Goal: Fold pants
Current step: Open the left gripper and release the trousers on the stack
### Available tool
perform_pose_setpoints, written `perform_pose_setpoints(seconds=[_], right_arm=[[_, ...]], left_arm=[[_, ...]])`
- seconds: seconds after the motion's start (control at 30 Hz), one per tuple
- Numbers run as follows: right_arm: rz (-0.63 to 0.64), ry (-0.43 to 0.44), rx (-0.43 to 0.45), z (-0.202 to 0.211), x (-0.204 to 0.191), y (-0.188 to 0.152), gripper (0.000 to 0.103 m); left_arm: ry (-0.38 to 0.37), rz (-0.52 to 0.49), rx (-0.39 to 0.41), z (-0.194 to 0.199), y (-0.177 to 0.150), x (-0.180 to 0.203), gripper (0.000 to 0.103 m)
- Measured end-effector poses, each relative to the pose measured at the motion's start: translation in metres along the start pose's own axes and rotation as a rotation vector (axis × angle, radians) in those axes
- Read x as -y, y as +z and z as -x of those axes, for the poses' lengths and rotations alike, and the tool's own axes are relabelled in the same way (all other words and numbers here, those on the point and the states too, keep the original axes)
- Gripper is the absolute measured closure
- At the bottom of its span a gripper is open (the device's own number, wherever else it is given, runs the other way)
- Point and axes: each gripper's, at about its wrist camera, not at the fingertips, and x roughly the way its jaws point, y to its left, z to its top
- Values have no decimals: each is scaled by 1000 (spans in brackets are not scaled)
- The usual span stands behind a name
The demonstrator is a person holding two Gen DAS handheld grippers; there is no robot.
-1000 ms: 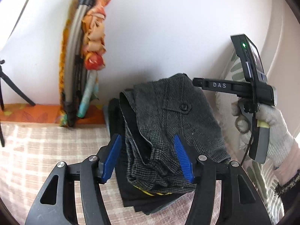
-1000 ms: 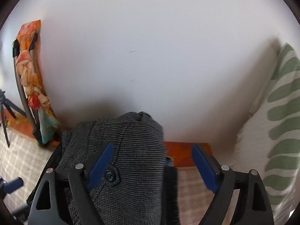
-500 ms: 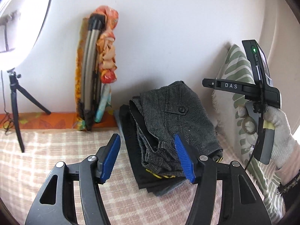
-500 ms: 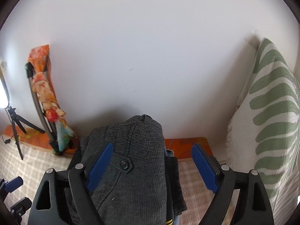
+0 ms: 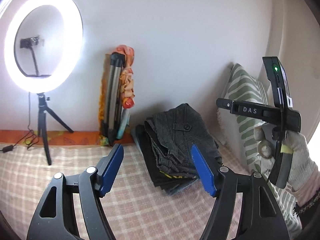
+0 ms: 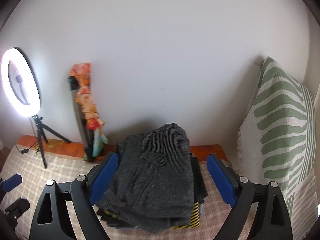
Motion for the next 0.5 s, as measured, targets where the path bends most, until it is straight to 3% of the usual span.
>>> perform_pose_setpoints(seconds=[0.5], right_arm=[[1,14,47,76,-64,-51,0]], left_arm=[[4,-30,24,74,-17,-33,25]])
